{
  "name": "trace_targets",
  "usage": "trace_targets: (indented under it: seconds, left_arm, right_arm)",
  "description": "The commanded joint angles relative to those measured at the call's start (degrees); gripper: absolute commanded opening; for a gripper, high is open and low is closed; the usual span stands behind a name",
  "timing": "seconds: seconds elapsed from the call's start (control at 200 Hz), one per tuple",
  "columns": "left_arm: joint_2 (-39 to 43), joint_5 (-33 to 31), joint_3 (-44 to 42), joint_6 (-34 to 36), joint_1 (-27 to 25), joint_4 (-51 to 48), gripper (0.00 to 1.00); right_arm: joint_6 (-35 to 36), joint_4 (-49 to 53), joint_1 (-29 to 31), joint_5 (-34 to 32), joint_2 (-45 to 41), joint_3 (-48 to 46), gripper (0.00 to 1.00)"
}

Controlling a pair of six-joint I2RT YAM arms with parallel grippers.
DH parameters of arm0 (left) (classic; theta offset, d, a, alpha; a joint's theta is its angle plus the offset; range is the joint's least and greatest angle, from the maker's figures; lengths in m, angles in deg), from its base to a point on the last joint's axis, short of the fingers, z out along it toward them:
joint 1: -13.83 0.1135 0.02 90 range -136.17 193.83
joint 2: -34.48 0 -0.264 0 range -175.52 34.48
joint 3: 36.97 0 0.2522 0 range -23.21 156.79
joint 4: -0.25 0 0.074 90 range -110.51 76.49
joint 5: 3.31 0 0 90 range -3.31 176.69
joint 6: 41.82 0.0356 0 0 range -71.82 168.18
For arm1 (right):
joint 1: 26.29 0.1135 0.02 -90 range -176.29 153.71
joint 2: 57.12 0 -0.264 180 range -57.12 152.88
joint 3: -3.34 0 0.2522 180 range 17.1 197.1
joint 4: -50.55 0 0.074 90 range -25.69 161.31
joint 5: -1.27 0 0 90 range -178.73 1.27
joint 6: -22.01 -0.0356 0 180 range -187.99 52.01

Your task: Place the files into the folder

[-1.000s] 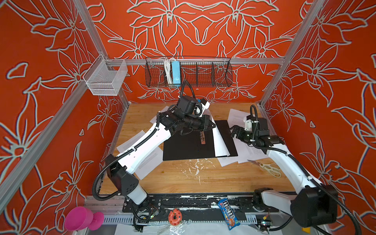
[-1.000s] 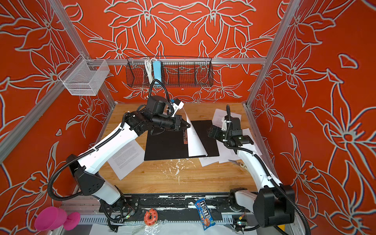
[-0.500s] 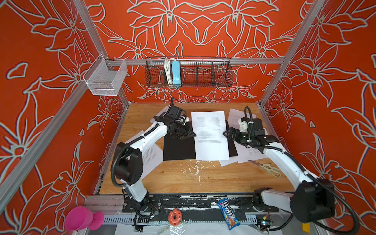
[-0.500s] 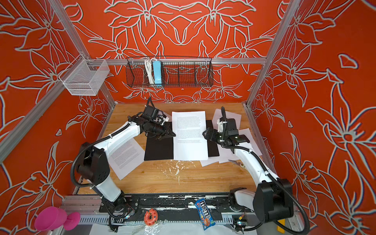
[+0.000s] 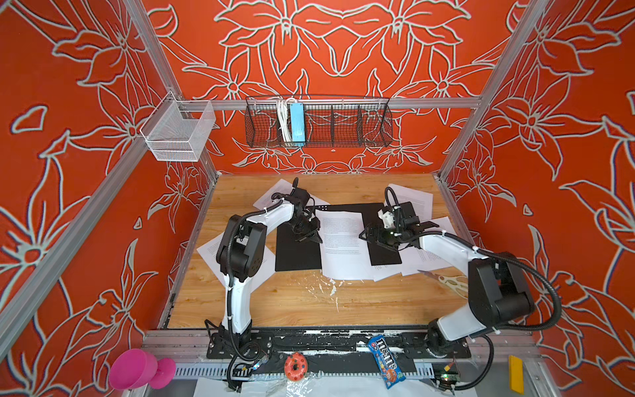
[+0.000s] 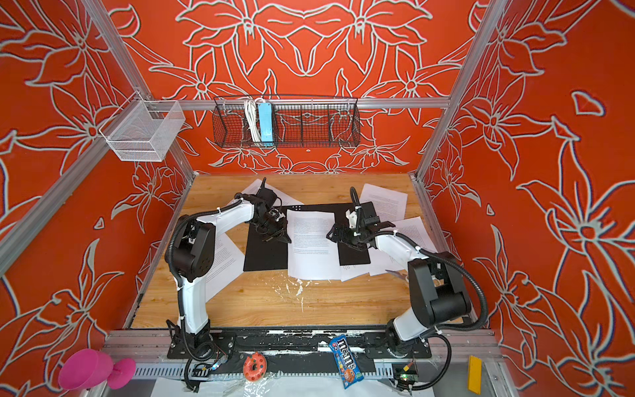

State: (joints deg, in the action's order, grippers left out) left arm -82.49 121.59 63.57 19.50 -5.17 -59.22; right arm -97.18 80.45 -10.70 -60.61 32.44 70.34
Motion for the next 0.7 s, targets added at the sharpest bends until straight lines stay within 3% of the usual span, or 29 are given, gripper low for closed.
trace_targets:
  seconds: [0.0,0.355,0.455,0.69]
  left_arm:
    - [1.18,-5.38,-1.09,3.67,0.33,-3.33,0.0]
    - [-0.45,-12.7,0.97,7.22,0.31,-7.43,0.0]
    - [-1.12,-11.66,1.11,7.21,0.34,-7.39,0.0]
    - [-2.0,-10.29,1.06,6.56,0.29,-7.07,0.0]
  right_arm:
    - [-1.4,-2.06,1.18,0.19,2.4,1.69,0.97]
    - [-2.27,-7.24,2.54,0.45,8.31,1.96,0.96]
    - [-2.8,-9.51,3.66,1.76,10.11,1.79,0.94]
    - [-3.75,-11.05,6.82,0.83,13.49,3.56,0.8]
